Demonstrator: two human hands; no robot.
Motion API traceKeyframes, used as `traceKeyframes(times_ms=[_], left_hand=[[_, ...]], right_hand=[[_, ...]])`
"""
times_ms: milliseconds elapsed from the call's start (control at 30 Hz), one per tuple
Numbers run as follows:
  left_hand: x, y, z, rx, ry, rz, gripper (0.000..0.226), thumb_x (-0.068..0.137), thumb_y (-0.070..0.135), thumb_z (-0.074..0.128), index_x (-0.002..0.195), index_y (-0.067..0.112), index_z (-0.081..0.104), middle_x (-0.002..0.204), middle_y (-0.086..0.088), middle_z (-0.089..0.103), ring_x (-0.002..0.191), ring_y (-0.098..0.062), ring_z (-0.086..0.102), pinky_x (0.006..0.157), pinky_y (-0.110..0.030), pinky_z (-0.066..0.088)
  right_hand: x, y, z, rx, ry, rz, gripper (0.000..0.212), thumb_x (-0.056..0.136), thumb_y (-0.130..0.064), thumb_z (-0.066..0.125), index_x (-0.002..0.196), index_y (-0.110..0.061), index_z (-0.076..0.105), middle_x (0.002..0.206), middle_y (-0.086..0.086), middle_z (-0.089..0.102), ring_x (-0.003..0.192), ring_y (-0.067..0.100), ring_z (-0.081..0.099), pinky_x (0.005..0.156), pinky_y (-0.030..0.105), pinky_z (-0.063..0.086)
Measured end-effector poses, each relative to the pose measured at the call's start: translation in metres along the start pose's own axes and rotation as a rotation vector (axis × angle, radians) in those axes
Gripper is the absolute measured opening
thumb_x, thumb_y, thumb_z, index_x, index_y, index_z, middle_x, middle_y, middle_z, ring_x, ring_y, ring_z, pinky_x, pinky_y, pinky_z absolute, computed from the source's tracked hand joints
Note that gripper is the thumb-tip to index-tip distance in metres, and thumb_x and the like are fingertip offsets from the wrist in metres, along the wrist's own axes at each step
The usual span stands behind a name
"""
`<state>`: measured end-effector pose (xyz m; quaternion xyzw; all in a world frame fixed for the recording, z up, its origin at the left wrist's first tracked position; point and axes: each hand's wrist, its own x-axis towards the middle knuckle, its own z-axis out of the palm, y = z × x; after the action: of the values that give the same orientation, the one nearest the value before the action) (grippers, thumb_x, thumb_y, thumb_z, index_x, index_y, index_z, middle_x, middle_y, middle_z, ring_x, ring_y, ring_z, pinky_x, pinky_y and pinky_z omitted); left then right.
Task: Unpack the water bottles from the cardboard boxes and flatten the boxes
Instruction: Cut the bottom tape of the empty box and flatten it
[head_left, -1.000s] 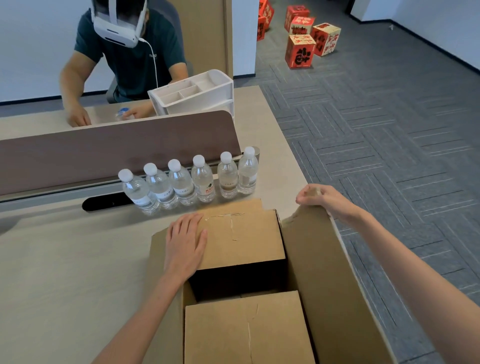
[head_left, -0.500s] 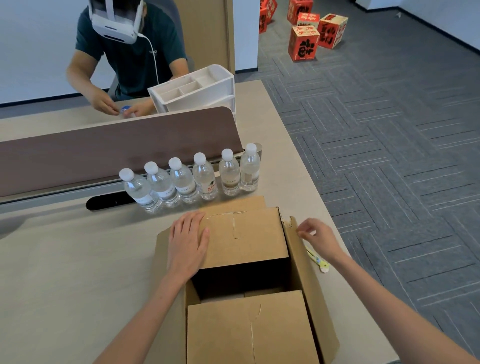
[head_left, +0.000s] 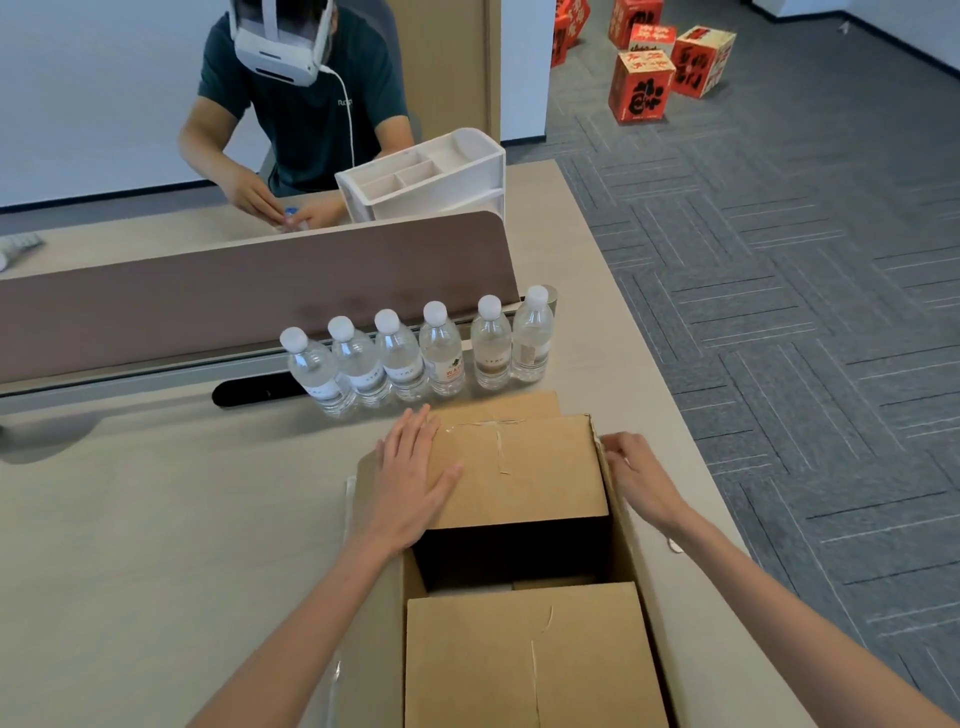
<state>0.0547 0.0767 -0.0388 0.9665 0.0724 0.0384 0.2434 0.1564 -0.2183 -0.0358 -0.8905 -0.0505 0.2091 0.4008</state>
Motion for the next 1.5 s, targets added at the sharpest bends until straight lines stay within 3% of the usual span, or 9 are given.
traceKeyframes(times_ms=[167,333,433,633,767,933,1133,1267,1500], left_hand=[[-0.013,0.001,-0.024,0.237,-0.284,0.196,0.097,0.082,0.086,0.023,0.157,0.03,-0.001,0.163,0.009,-0.019,0.146,-0.009,-0.028,0.118,-0.056,-0.014],[-0.027,-0.012,-0.033,0.434,-0.236,0.501,0.098,0.082,0.049,0.061,0.158,0.022,0.005,0.166,0.001,0.003,0.152,-0.02,-0.004,0.118,-0.052,-0.003],[-0.025,-0.013,-0.042,0.391,-0.212,0.576,0.094,0.076,0.032,0.065,0.156,0.02,0.018,0.162,0.003,0.023,0.149,-0.016,0.02,0.119,-0.042,0.01],[-0.005,-0.002,-0.067,0.273,0.072,0.707,0.046,0.088,0.017,0.048,0.133,0.012,0.056,0.128,-0.005,0.063,0.114,-0.019,0.061,0.106,-0.038,0.04],[0.018,0.009,-0.083,0.229,0.315,0.641,0.033,0.096,0.01,0.054,0.127,0.008,0.063,0.122,-0.005,0.066,0.104,-0.021,0.062,0.094,-0.034,0.046],[0.041,0.01,-0.081,0.097,0.248,0.201,0.07,0.094,0.01,0.058,0.153,0.03,0.027,0.132,0.001,0.05,0.089,-0.024,0.06,0.07,-0.038,0.054],[0.045,0.006,-0.054,-0.149,0.019,-0.057,0.073,0.102,0.027,0.046,0.151,0.052,-0.001,0.078,0.003,0.045,0.064,-0.016,0.047,0.064,-0.037,0.044],[0.04,-0.003,-0.036,-0.134,-0.147,-0.092,0.084,0.096,0.041,0.058,0.153,0.049,-0.004,0.131,-0.006,0.057,0.11,-0.023,0.051,0.09,-0.038,0.046],[0.025,-0.005,-0.02,0.03,-0.029,-0.085,0.063,0.094,0.022,0.062,0.15,0.035,0.035,0.117,-0.002,0.043,0.11,-0.019,0.038,0.103,-0.038,0.04]], right_hand=[[-0.014,-0.018,-0.013,-0.085,0.058,-0.336,0.051,0.094,-0.05,0.049,0.137,-0.022,0.043,0.134,-0.014,0.039,0.128,0.011,0.039,0.109,0.029,0.034],[-0.025,-0.035,-0.008,-0.539,-0.118,-0.639,0.101,0.07,-0.082,0.056,0.15,-0.029,0.025,0.156,-0.016,0.018,0.145,0.004,0.012,0.118,0.029,0.014],[-0.027,-0.038,-0.007,-0.681,-0.133,-0.769,0.089,0.077,-0.062,0.061,0.15,-0.029,0.025,0.157,-0.016,0.018,0.147,0.005,0.009,0.118,0.025,0.01],[-0.03,-0.056,-0.017,-0.491,0.146,-0.868,0.049,0.077,-0.024,0.054,0.126,-0.014,0.053,0.126,0.001,0.056,0.118,0.019,0.052,0.097,0.031,0.043],[-0.012,-0.074,-0.019,-0.394,0.432,-0.86,0.044,0.086,-0.011,0.062,0.127,-0.01,0.045,0.121,0.01,0.057,0.104,0.026,0.059,0.084,0.034,0.051],[0.013,-0.091,-0.015,-0.249,0.62,-0.682,0.052,0.09,-0.001,0.059,0.136,-0.008,0.036,0.131,0.011,0.043,0.106,0.024,0.054,0.081,0.032,0.053],[0.025,-0.073,0.005,-0.086,0.351,-0.418,0.065,0.094,-0.012,0.061,0.146,-0.028,0.026,0.149,-0.005,0.033,0.127,0.013,0.045,0.097,0.03,0.047],[0.028,-0.06,0.014,-0.113,0.238,-0.254,0.055,0.094,-0.021,0.062,0.141,-0.03,0.035,0.141,-0.004,0.043,0.125,0.016,0.048,0.103,0.037,0.047],[0.022,-0.052,0.011,-0.189,0.058,-0.178,0.059,0.088,-0.03,0.071,0.141,-0.028,0.045,0.139,0.0,0.041,0.123,0.017,0.046,0.097,0.024,0.038]])
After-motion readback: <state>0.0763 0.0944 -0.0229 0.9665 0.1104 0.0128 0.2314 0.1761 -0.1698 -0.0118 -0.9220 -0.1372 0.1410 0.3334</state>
